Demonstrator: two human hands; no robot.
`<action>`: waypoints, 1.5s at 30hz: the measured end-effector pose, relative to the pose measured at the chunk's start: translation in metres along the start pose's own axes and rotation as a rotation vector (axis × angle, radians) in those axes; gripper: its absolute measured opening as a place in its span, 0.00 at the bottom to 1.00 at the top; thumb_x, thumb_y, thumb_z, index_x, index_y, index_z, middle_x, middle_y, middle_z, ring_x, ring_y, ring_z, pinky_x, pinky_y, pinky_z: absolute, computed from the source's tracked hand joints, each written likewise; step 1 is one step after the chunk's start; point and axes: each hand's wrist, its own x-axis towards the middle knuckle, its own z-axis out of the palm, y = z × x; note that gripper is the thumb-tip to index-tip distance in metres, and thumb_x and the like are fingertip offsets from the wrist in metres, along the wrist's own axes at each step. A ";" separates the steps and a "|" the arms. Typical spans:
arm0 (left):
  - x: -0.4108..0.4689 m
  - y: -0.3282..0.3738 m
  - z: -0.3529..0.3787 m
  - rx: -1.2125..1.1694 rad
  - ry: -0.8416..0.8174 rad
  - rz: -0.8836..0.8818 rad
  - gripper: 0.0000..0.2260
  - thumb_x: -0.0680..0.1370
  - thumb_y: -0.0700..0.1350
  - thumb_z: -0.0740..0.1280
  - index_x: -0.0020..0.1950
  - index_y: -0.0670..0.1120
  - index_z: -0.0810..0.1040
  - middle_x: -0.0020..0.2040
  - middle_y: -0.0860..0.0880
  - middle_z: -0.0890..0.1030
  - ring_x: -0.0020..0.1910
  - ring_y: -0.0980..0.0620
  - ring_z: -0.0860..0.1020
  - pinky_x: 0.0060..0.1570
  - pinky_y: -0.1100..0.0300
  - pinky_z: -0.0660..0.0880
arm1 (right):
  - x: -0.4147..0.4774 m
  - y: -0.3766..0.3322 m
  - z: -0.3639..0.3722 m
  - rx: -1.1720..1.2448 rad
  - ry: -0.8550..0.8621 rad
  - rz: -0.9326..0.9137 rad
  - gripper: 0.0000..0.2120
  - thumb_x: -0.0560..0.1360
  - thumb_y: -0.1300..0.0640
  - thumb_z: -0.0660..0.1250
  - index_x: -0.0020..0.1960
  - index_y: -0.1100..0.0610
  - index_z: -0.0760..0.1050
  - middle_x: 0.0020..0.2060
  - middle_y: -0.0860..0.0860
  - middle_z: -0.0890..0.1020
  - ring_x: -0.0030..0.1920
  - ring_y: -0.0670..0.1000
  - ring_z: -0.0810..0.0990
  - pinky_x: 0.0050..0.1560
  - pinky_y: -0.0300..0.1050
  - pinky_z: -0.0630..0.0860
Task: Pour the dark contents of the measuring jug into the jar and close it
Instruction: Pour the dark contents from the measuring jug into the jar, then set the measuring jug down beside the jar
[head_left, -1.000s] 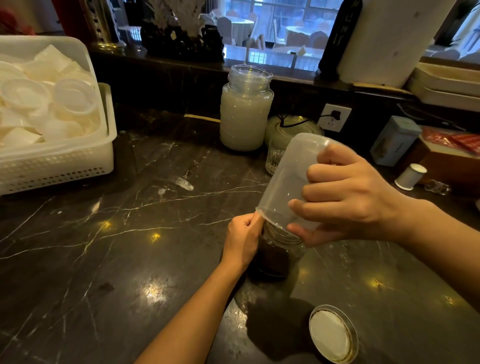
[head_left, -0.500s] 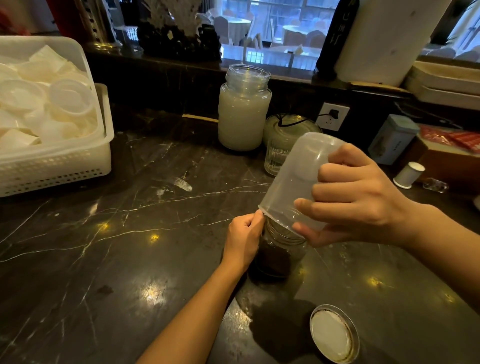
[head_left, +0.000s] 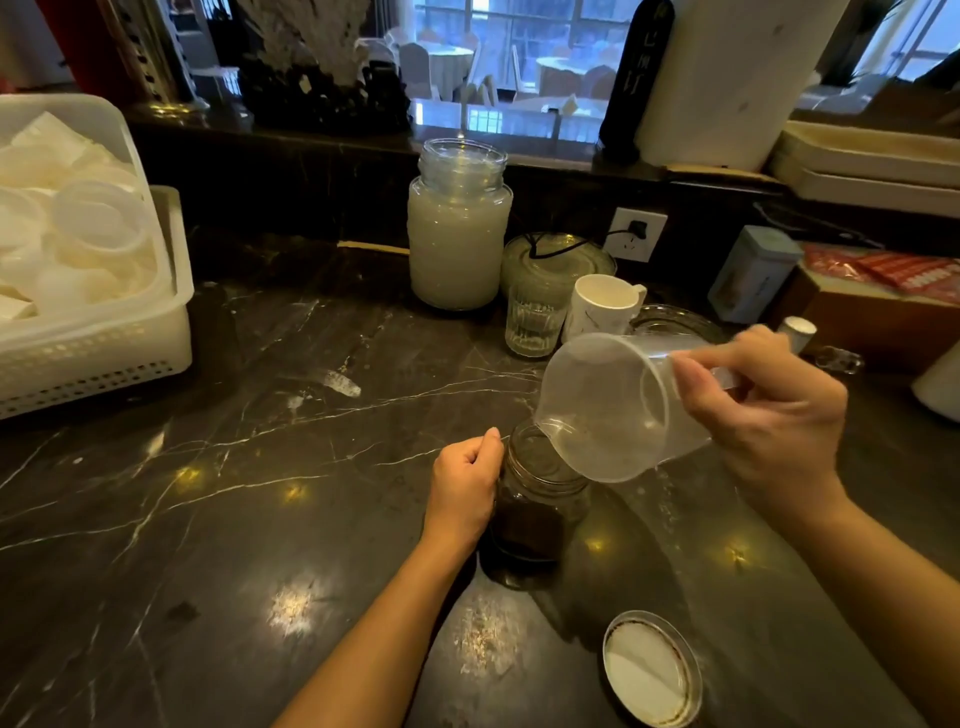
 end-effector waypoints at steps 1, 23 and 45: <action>0.000 0.000 0.000 0.004 0.005 0.003 0.21 0.78 0.48 0.58 0.25 0.45 0.65 0.25 0.46 0.65 0.27 0.49 0.63 0.32 0.54 0.60 | -0.007 0.001 0.000 0.070 0.044 0.112 0.15 0.74 0.43 0.62 0.42 0.54 0.78 0.33 0.48 0.77 0.34 0.50 0.73 0.34 0.44 0.69; 0.003 -0.005 -0.001 -0.013 -0.019 -0.053 0.28 0.72 0.56 0.58 0.33 0.29 0.69 0.32 0.41 0.73 0.33 0.46 0.70 0.37 0.50 0.66 | -0.119 0.057 0.011 0.483 0.669 0.956 0.15 0.75 0.50 0.63 0.33 0.57 0.74 0.23 0.43 0.73 0.29 0.41 0.71 0.36 0.40 0.70; 0.002 -0.004 -0.002 0.001 -0.025 -0.033 0.27 0.74 0.54 0.57 0.34 0.28 0.68 0.33 0.41 0.73 0.33 0.45 0.68 0.37 0.51 0.65 | -0.153 0.013 -0.016 -0.020 0.276 0.762 0.09 0.74 0.64 0.65 0.49 0.52 0.71 0.41 0.46 0.75 0.41 0.45 0.75 0.39 0.32 0.71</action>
